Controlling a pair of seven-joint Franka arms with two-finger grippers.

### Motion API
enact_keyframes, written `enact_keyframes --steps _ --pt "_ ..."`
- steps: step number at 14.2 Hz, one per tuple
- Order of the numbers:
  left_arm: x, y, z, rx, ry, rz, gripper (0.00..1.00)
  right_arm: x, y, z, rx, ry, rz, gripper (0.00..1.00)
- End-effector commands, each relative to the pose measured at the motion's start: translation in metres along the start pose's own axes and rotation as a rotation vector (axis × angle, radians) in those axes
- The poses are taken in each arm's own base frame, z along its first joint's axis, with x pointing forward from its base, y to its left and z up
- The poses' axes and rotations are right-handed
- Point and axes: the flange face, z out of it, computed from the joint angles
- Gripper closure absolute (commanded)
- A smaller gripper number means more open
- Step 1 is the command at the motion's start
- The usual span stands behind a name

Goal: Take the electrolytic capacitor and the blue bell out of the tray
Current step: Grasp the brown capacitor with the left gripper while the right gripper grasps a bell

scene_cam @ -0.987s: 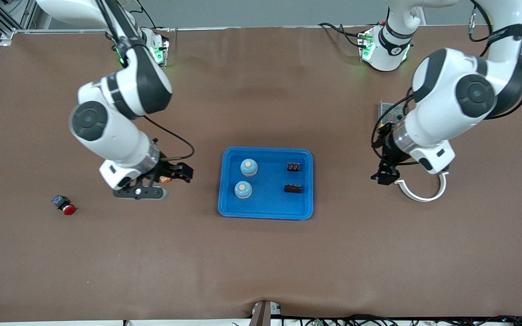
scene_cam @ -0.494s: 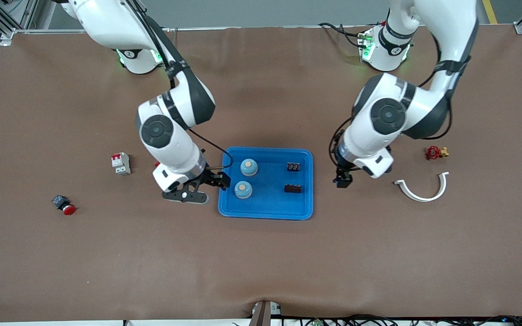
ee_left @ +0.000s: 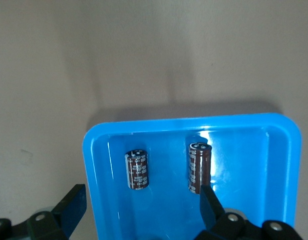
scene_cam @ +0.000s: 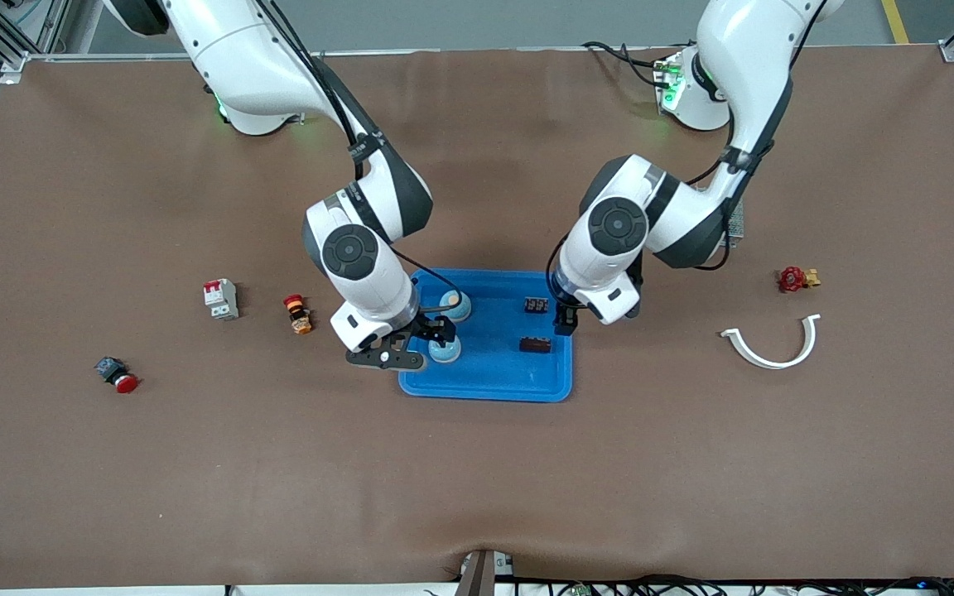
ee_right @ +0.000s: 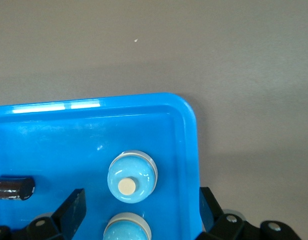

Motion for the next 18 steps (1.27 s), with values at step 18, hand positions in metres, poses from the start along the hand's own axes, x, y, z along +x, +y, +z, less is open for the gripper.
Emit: enact_keyframes --steps 18 --pt "-0.025 0.001 0.089 0.028 0.040 0.071 0.00 -0.011 -0.027 0.087 -0.043 0.029 -0.009 0.00"
